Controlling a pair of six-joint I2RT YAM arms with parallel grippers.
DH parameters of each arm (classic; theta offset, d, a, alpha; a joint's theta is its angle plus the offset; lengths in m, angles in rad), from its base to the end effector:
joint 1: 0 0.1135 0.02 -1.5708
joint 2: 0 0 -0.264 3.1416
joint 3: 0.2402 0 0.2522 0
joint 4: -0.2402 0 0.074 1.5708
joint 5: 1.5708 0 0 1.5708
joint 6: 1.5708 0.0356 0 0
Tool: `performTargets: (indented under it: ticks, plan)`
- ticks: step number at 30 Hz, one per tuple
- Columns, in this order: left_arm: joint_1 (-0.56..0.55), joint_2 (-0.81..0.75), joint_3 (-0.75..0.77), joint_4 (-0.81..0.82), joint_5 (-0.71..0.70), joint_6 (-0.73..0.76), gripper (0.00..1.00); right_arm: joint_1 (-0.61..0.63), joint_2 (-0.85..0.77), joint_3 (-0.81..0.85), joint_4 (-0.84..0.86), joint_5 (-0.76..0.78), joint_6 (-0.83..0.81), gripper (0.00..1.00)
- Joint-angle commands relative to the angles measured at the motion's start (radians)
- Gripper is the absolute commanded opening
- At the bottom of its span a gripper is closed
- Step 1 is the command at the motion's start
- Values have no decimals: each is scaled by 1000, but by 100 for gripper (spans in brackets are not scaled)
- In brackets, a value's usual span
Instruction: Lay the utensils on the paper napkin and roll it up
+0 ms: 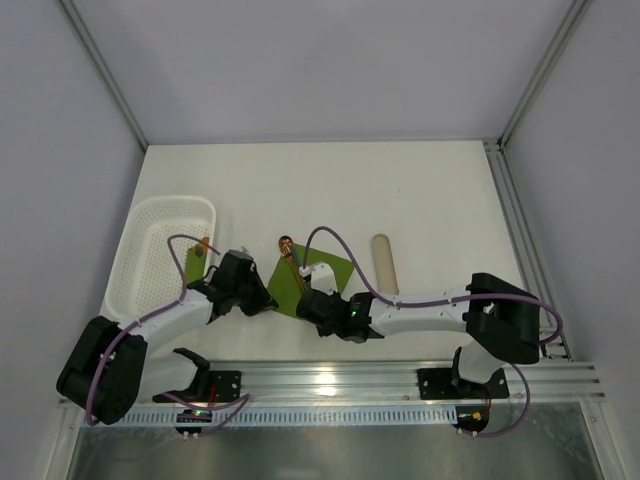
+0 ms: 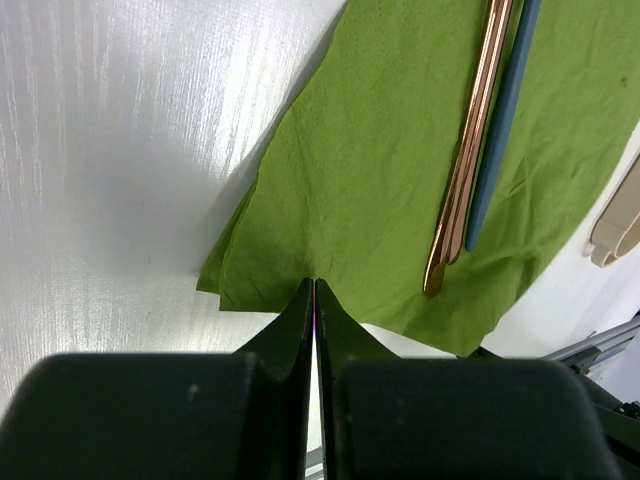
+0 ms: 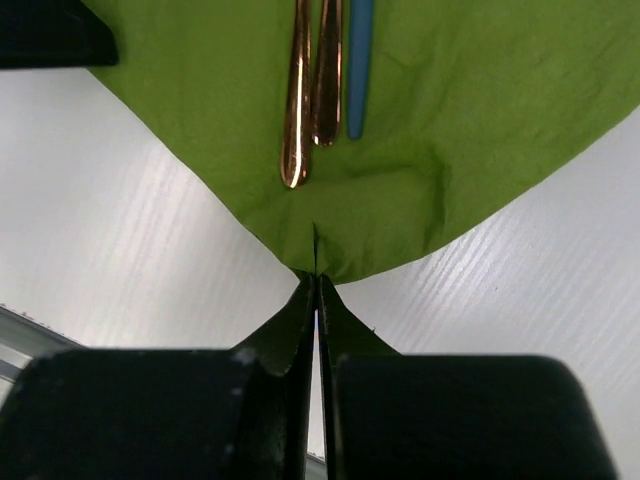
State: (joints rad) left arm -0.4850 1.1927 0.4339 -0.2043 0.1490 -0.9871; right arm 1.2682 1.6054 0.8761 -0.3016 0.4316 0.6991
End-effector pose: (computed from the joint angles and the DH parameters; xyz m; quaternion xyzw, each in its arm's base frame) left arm 0.1780 -0.0998 0.1442 -0.2148 0.9272 -0.2530 0.1734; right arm 0.1055 0.2881 0.1676 -0.2095 0.9196 0.1025 0.3161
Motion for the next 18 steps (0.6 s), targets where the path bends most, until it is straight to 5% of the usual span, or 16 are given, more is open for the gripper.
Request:
performTargets:
  ticks: [1,18]
  plan:
    - [-4,-2,-14,5,-17,10,0,5,-2,60,-5,42,-24,4]
    - [-13,-73,11,2,93,28,0,-47,27,116,-13,68,-56,4]
